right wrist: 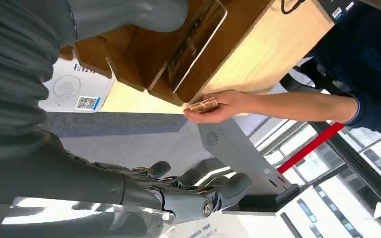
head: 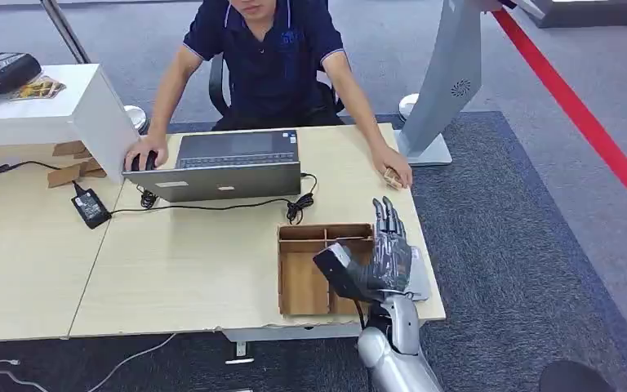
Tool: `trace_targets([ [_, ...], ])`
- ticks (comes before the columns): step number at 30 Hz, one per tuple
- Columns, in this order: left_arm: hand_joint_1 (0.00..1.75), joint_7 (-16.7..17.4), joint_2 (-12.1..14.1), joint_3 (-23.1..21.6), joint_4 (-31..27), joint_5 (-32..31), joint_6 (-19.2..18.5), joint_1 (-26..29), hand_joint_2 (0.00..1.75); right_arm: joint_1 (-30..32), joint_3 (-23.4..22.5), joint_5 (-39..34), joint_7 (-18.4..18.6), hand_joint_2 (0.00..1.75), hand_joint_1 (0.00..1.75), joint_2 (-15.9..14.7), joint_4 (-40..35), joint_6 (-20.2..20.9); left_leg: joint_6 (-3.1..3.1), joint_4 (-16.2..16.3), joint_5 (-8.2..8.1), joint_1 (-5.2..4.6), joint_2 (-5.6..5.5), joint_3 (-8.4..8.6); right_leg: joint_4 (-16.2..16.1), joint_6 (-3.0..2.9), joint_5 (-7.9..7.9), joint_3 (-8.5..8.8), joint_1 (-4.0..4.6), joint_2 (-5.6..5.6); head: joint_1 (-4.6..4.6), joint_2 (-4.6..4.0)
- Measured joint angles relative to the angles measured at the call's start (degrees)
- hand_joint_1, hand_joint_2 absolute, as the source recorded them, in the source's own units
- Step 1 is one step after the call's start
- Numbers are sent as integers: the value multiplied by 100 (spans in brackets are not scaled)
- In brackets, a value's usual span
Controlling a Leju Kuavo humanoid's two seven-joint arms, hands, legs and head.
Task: Pass the card to the sensor for recognition and then transmit it.
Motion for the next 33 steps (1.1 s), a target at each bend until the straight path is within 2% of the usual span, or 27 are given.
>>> trace_targets([
  [8, 0, -24, 0, 0, 0, -2, -13, 0, 0, -66, 0, 118, 125, 175, 24, -52, 0, 0, 0, 0, 0, 0, 0, 0, 0, 0, 0, 0, 0, 0, -2, 0],
  [17, 0, -42, 0, 0, 0, -9, -13, 0, 0, -167, -2, 157, 258, 175, 17, -183, 0, 0, 0, 0, 0, 0, 0, 0, 0, 0, 0, 0, 0, 0, -2, 0],
  [33, 0, -52, 0, 0, 0, -7, -11, 0, 0, -179, 0, 153, 293, 175, 21, -258, 0, 0, 0, 0, 0, 0, 0, 0, 0, 0, 0, 0, 0, 0, -2, 0],
])
